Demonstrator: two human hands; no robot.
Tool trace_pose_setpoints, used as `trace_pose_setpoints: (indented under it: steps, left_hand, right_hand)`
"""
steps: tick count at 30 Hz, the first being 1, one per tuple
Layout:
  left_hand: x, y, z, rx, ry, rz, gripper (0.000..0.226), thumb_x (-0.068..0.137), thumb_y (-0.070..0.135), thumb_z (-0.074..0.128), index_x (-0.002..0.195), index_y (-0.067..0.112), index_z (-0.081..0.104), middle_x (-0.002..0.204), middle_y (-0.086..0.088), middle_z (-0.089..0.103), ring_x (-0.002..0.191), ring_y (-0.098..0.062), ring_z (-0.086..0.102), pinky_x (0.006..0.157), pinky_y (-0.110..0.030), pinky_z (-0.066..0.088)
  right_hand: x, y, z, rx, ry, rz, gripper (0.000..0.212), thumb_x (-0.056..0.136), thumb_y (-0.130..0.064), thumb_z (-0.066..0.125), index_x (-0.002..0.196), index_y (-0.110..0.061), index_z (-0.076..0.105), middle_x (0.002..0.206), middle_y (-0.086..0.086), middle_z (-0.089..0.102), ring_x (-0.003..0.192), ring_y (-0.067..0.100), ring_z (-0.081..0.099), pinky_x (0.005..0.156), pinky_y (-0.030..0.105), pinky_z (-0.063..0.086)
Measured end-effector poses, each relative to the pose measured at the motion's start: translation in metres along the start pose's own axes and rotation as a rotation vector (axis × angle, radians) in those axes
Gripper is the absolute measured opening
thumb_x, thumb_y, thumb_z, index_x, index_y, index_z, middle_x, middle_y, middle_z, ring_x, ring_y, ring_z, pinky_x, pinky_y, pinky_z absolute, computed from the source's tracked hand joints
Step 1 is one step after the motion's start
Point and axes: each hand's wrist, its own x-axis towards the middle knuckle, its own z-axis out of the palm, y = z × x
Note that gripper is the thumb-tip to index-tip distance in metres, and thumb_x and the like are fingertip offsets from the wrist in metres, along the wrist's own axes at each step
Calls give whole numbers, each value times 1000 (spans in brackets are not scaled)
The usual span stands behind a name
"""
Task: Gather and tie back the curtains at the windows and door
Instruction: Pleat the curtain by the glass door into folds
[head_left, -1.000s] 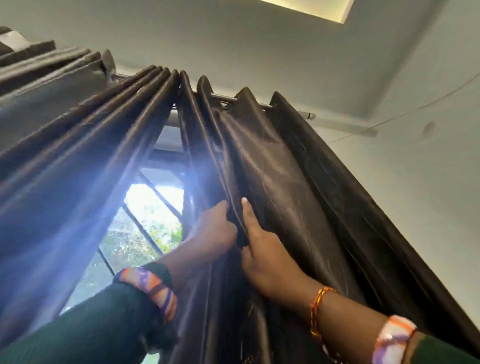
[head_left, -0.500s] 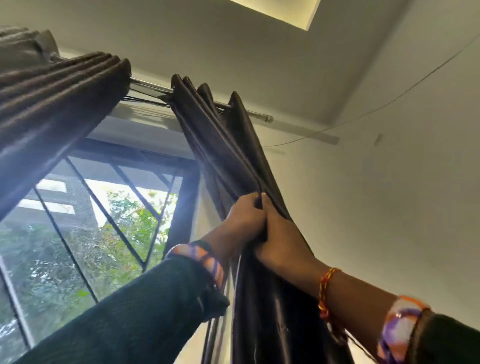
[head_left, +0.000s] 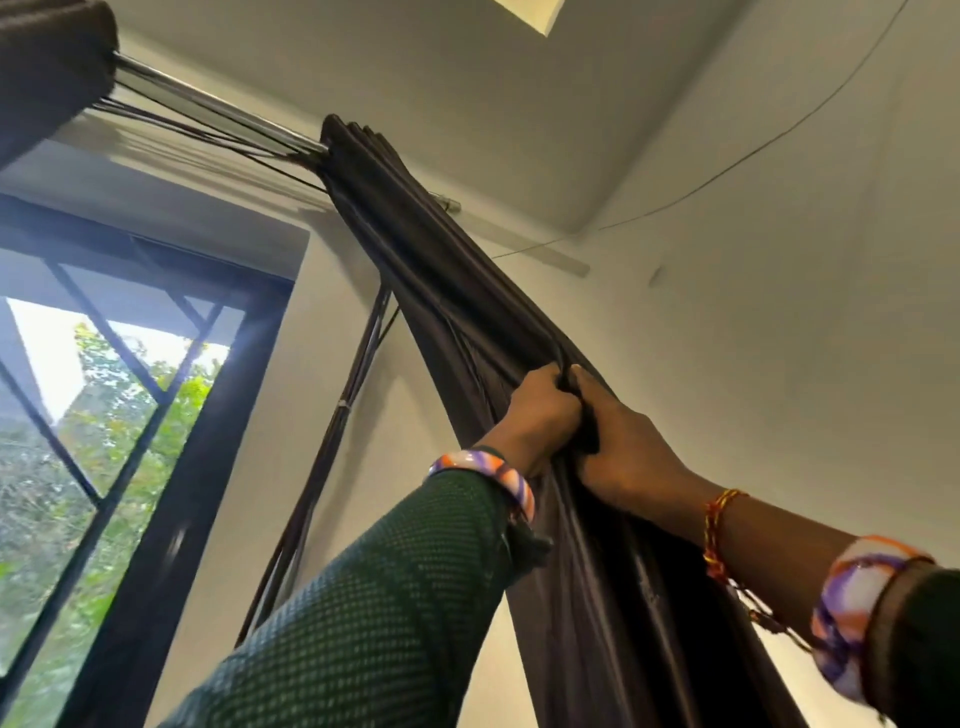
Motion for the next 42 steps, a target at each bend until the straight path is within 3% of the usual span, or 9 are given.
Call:
trace_pose_setpoints:
  steps: [5,10,13,17,23,29,32,39,42]
  left_hand:
    - [-14,10,-21,31,-43,-38,34,76,8,48,105,-5,60,106,-28,62,101,-37,60,92,-48,49]
    - [-40,14,-76,165,-200,-148,29,94,10,43,117,-3,56,111,-23,62,95,-31,62,81,-44,53]
    - [-60,19,-127,282,-295,-230,28,94,10,44,119,1,53,104,-21,62,90,-34,64,80,-47,55]
    - [-87,25,-194,379,-345,-350,22,95,4,35,98,-2,56,92,-24,63,76,-31,63,81,-44,52]
    - [-124,33,-299,520,-302,-422,24,91,2,39,106,-1,57,85,-9,64,76,-21,65,70,-32,55]
    - [-162,55,-405,1026,-70,-289,18,87,15,48,91,7,64,93,-9,71,80,-25,69,61,-31,56]
    - [-186,75,-457,1319,139,-67,30,84,24,53,107,6,63,107,-16,66,102,-32,62,80,-35,50]
    - [-240,118,-558,1435,582,114,35,83,26,51,115,15,60,122,-15,57,116,-36,51,90,-41,44]
    - [-254,121,-596,1459,596,-52,43,85,28,49,128,20,47,129,-19,44,119,-39,43,94,-44,40]
  right_hand:
    - [-2,-20,10,-85,26,-11,83,82,0,54,151,-15,11,148,10,38,132,25,41,101,22,34]
    - [-5,-72,28,-342,104,-108,80,87,-12,54,150,-22,7,159,2,3,147,21,8,111,35,29]
    - [-2,-110,41,-263,63,-195,68,87,-13,52,147,-24,23,155,3,24,143,21,22,111,33,27]
    - [4,-166,69,-137,63,-235,40,89,-10,46,127,-23,49,121,9,61,111,30,58,87,36,47]
    - [11,-263,114,96,30,-256,17,84,-11,49,99,-15,58,102,13,66,97,34,62,80,43,52]
    - [10,-374,148,245,21,-251,34,81,-16,51,115,-16,59,115,11,65,105,33,61,87,42,51]
    - [9,-434,163,296,41,-238,43,81,-23,40,118,-13,59,121,13,61,111,34,58,91,40,48]
    - [3,-545,173,517,63,-81,45,92,-43,46,126,-13,46,123,17,59,115,36,54,92,39,45]
    - [2,-571,176,522,-2,-34,55,85,-45,56,125,-11,40,120,16,59,112,35,55,94,43,46]
